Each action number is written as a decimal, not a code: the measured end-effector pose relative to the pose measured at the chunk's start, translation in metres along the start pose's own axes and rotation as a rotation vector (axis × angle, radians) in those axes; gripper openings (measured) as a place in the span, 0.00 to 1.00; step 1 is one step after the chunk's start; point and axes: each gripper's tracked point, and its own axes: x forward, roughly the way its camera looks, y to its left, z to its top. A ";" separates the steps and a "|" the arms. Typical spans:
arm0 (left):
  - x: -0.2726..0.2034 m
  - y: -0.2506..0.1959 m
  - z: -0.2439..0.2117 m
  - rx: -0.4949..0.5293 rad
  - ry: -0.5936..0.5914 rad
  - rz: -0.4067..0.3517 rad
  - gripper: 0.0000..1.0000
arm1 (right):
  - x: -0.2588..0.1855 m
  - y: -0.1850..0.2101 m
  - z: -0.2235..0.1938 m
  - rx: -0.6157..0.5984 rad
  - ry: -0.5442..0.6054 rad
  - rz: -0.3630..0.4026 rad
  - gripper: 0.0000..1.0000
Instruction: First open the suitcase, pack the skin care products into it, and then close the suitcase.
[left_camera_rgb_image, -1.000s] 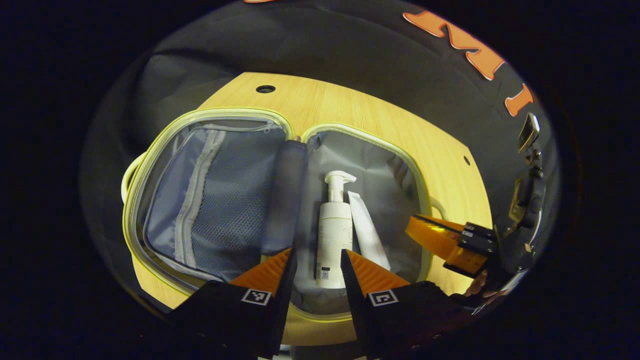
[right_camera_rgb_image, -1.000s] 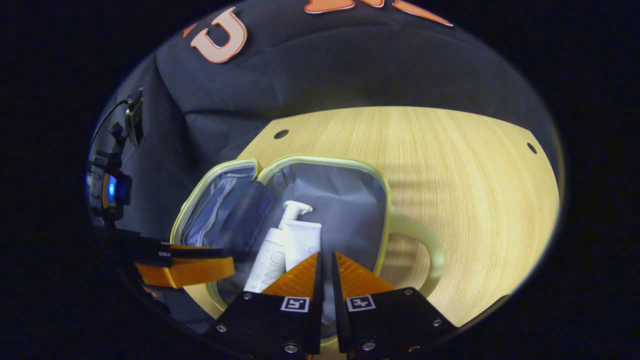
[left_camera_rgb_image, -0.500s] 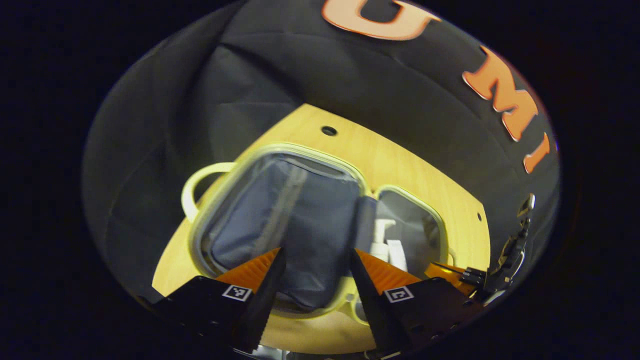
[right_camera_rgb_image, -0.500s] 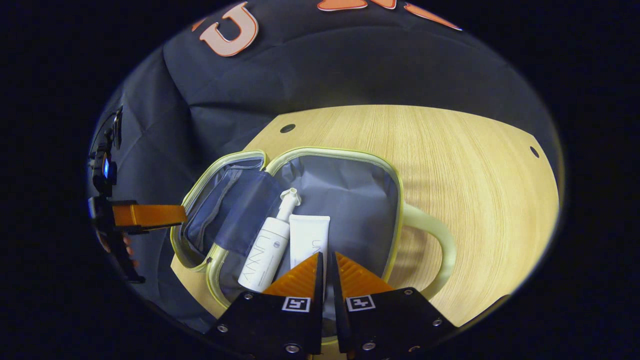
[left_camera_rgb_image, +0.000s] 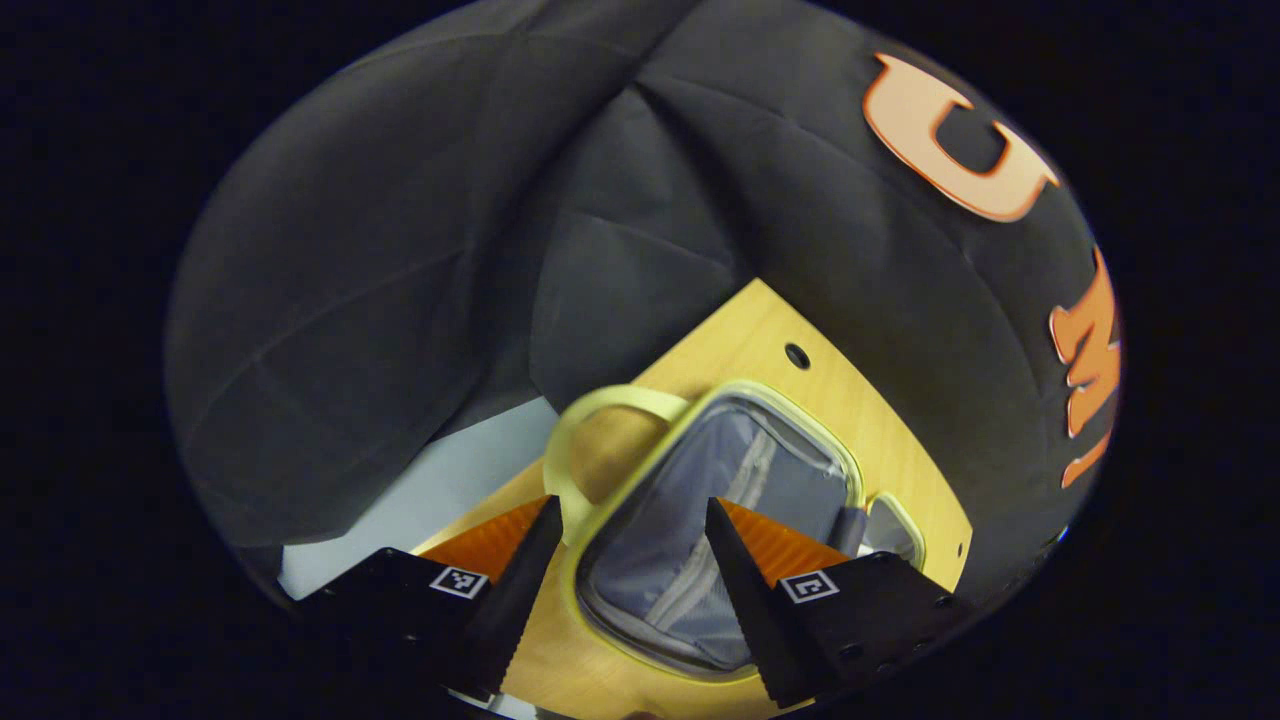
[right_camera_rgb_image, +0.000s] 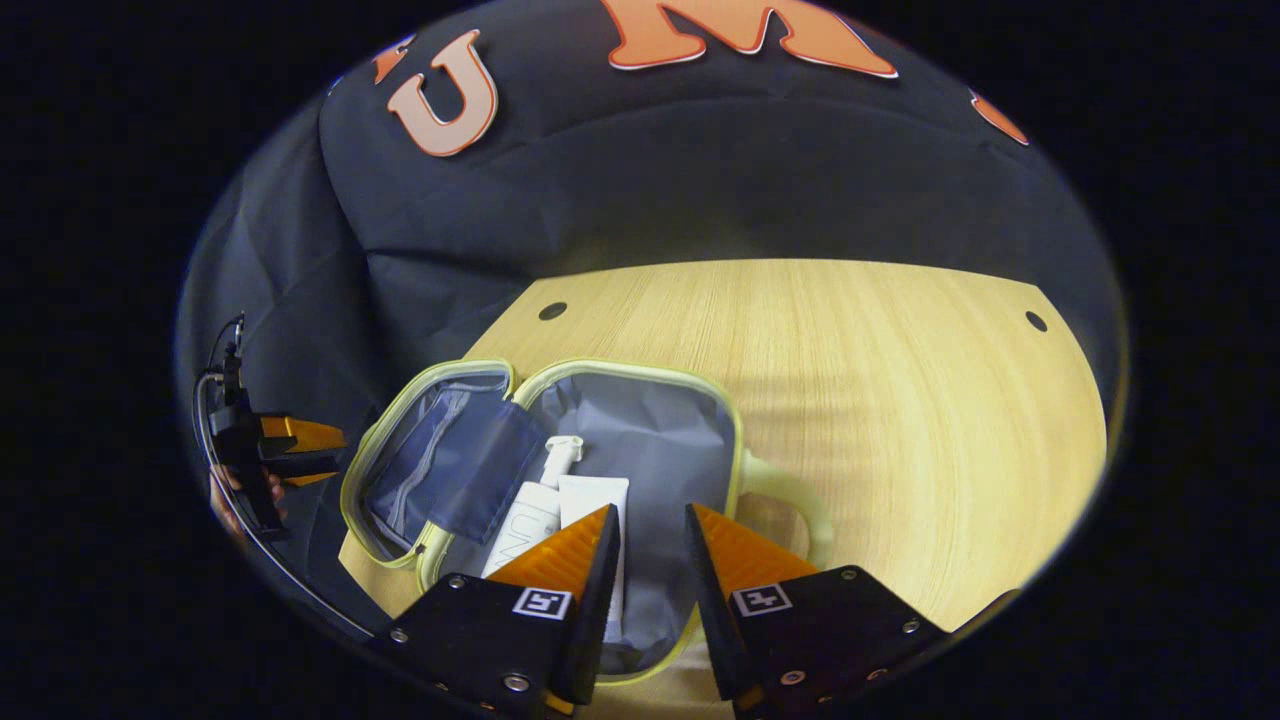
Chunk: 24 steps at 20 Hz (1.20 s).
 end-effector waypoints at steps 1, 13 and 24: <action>0.002 0.011 0.015 -0.032 -0.008 0.001 0.90 | -0.004 -0.002 0.004 0.005 -0.017 -0.005 0.47; 0.089 0.050 0.001 -0.238 0.158 -0.062 0.80 | -0.064 -0.025 0.037 -0.001 -0.167 -0.077 0.83; 0.058 0.017 0.033 -0.159 0.056 -0.184 0.06 | -0.093 -0.037 0.045 0.017 -0.228 -0.106 0.86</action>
